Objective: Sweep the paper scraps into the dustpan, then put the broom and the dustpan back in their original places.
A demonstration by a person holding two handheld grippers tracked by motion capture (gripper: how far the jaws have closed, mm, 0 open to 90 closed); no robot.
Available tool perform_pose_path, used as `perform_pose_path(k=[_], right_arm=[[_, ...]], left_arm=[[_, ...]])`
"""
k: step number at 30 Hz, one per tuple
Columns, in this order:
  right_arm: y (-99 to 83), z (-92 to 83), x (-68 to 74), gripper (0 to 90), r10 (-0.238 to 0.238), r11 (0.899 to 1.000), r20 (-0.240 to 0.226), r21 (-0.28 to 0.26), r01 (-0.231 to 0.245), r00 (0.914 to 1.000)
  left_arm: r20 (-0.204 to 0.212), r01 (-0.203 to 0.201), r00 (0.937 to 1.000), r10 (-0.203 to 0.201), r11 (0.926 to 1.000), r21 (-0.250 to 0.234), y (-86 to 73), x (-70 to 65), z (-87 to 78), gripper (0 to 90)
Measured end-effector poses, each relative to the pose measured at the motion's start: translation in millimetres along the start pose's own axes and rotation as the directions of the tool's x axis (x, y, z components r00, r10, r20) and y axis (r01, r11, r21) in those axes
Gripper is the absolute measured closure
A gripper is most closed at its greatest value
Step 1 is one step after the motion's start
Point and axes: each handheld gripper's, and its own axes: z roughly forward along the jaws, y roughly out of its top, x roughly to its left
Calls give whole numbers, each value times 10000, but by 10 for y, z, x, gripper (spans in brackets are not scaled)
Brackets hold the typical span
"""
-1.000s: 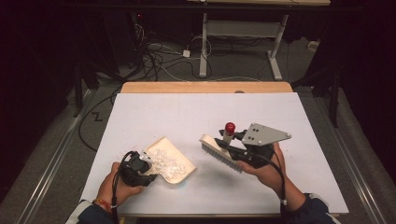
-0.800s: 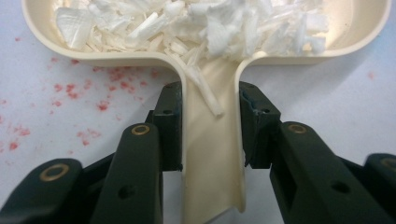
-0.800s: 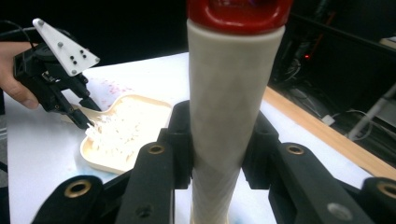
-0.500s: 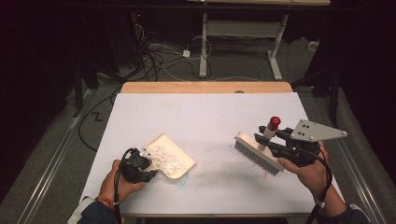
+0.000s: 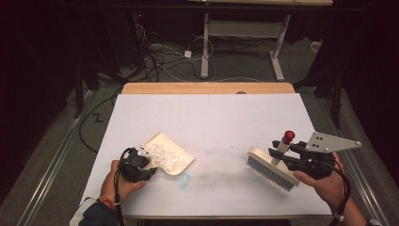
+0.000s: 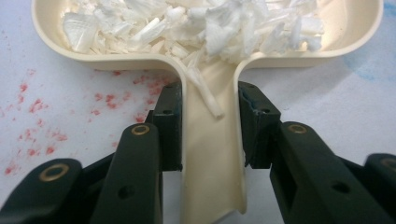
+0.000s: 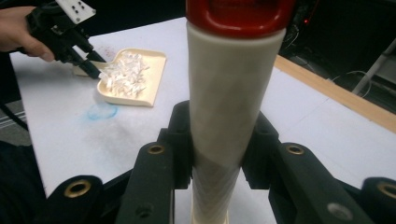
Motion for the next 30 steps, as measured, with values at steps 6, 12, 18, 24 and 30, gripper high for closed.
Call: perform_pose_path(k=[6,12,18,24,30], right_arm=[[-48,-58,27,701,44,9998,-357,192,-38,9994],[-50,-76,36,701,145,9996,-952,242,-123,9954],[-86,32,-22,700,259,9973,-1408,717,-159,9897],[-109,124,-139,700,592,9956,-1578,815,-467,9857],[-113,219,-306,697,1019,9924,-1408,830,-908,9848]], left_arm=[[-124,468,9988,-468,9989,-14,16,45,-11,635],[-498,1424,9883,-1444,9889,-417,49,151,-58,633],[-624,2116,9745,-2157,9751,-660,63,277,0,634],[-821,2572,9610,-2639,9627,-835,113,377,64,634],[-751,2977,9490,-3061,9488,-1058,160,356,135,627]])
